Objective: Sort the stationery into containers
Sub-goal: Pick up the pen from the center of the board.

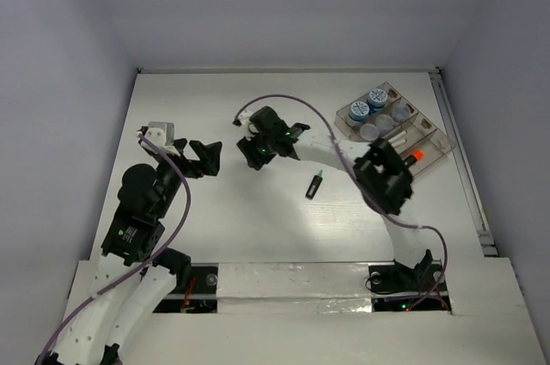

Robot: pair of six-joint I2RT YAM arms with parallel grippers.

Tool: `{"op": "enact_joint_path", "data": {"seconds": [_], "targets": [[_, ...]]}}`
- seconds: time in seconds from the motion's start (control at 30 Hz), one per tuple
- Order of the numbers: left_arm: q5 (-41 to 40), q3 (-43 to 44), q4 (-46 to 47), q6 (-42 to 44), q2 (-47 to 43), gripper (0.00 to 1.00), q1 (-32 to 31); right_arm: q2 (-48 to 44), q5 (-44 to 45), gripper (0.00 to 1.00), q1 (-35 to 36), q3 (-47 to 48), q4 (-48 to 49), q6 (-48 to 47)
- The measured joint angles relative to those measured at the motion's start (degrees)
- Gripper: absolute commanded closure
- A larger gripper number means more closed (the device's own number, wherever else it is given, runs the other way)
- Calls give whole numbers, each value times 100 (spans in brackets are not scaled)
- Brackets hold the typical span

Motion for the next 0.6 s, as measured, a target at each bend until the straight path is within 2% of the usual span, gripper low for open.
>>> {"op": "enact_joint_path", "data": {"seconds": [0.07, 0.13, 0.17, 0.2, 0.23, 0.3, 0.4, 0.5, 0.6], "targets": [[297, -9, 57, -15, 155, 1, 0, -1056, 538, 57, -15, -1152, 197, 417], [557, -9, 87, -24, 308, 1, 0, -1991, 1134, 60, -33, -1836, 260, 916], [664, -9, 94, -31, 374, 1, -2, -2430, 1401, 57, -66, -2118, 291, 1158], [772, -9, 96, -37, 426, 1, 0, -2826, 1676, 49, -87, -2363, 321, 1436], [879, -9, 103, -39, 463, 1, 0, -3241, 1930, 36, -122, -2610, 302, 1670], [1043, -11, 103, -57, 511, 1, -2, -3832, 2253, 31, -243, -3082, 361, 2188], [1224, -13, 105, -70, 518, 1, -2, -4079, 2514, 28, -417, -3709, 262, 2743], [1351, -13, 129, -83, 516, 1, -4, -3803, 2645, 20, -503, -4135, -11, 3136], [1451, -13, 151, -83, 516, 1, -26, -3517, 2726, 19, -501, -4323, -289, 3405]]}}
